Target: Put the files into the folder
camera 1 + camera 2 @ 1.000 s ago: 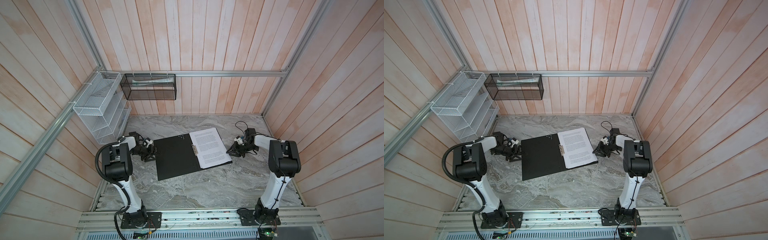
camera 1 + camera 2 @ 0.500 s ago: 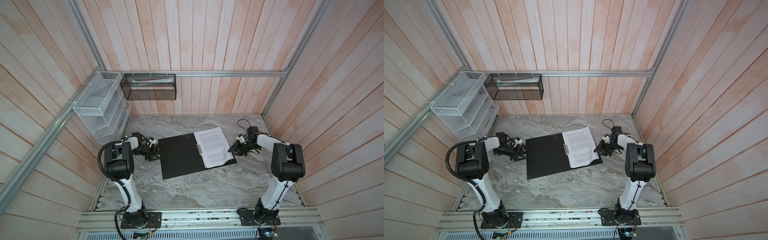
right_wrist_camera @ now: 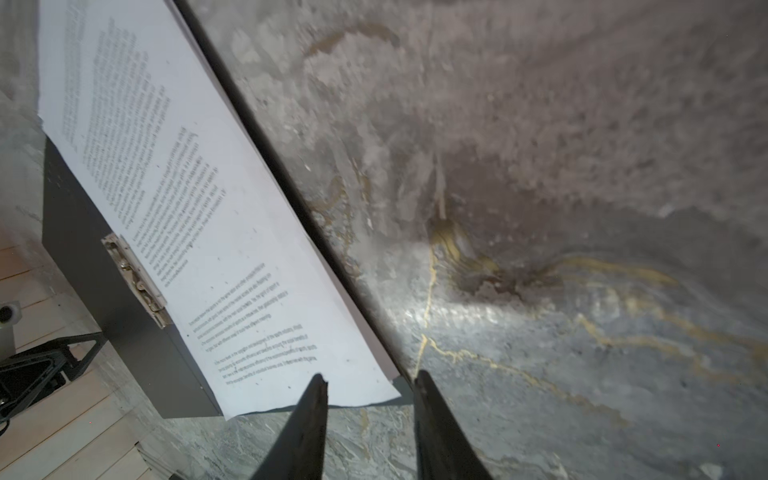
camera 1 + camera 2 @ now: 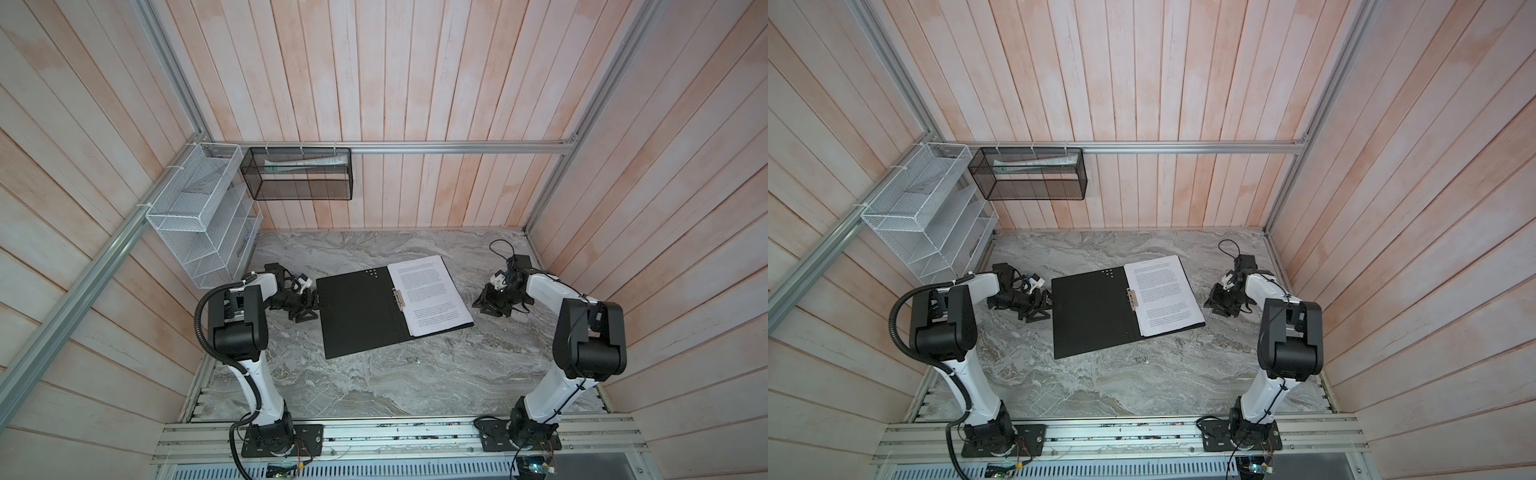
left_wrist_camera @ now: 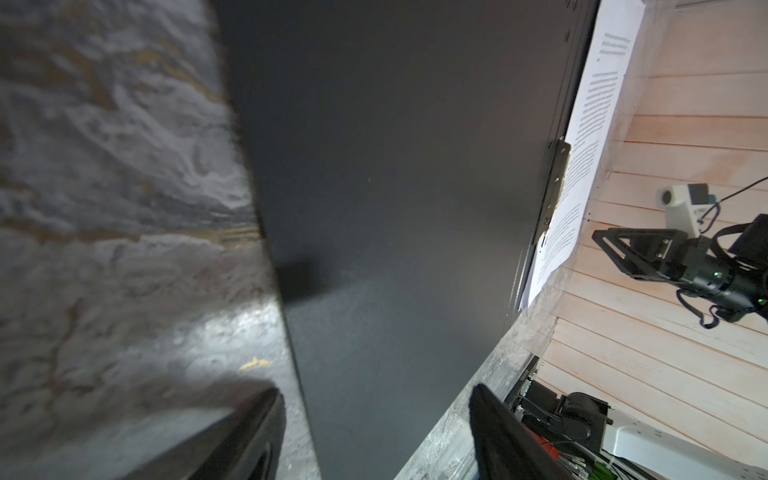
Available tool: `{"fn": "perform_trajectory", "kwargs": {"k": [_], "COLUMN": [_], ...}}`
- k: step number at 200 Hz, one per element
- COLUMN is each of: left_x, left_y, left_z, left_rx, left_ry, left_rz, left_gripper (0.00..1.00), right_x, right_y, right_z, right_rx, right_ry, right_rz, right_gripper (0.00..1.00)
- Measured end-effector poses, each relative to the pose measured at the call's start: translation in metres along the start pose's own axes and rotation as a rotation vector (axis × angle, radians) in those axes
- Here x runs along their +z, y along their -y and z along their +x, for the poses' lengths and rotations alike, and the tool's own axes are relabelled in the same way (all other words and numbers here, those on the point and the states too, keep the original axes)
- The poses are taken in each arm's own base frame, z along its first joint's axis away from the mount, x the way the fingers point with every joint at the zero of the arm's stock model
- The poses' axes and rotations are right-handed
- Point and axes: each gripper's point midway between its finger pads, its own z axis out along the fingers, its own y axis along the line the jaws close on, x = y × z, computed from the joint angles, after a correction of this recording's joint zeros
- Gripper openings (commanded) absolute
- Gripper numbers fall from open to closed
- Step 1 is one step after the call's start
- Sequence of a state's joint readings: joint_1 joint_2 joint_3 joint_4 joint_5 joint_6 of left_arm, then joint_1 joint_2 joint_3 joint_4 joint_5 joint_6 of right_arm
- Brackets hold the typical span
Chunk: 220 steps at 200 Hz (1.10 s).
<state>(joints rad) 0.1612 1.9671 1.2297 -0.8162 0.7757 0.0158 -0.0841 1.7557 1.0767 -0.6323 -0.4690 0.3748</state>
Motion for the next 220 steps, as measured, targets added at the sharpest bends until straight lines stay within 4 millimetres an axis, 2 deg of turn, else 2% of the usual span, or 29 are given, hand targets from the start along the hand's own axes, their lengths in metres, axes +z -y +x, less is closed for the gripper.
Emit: {"fn": "perform_trajectory", "kwargs": {"k": [31, 157, 220], "left_x": [0.000, 0.000, 0.000], "left_y": [0.000, -0.001, 0.000], "left_z": [0.001, 0.000, -0.001], "left_rx": [-0.002, -0.010, -0.023], "left_ry": [-0.004, -0.014, -0.024], "left_rz": [-0.003, -0.002, 0.006], "left_gripper": [0.73, 0.73, 0.73], "right_x": [0.010, 0.023, 0.021], "right_y": [0.018, -0.009, -0.013], "right_z": [0.020, 0.040, 0.049], "right_rx": [0.074, 0.103, 0.112], "right_ry": [-0.054, -0.084, -0.069], "right_rz": [-0.041, -0.374, -0.448], "right_gripper": [0.36, 0.36, 0.36]}}
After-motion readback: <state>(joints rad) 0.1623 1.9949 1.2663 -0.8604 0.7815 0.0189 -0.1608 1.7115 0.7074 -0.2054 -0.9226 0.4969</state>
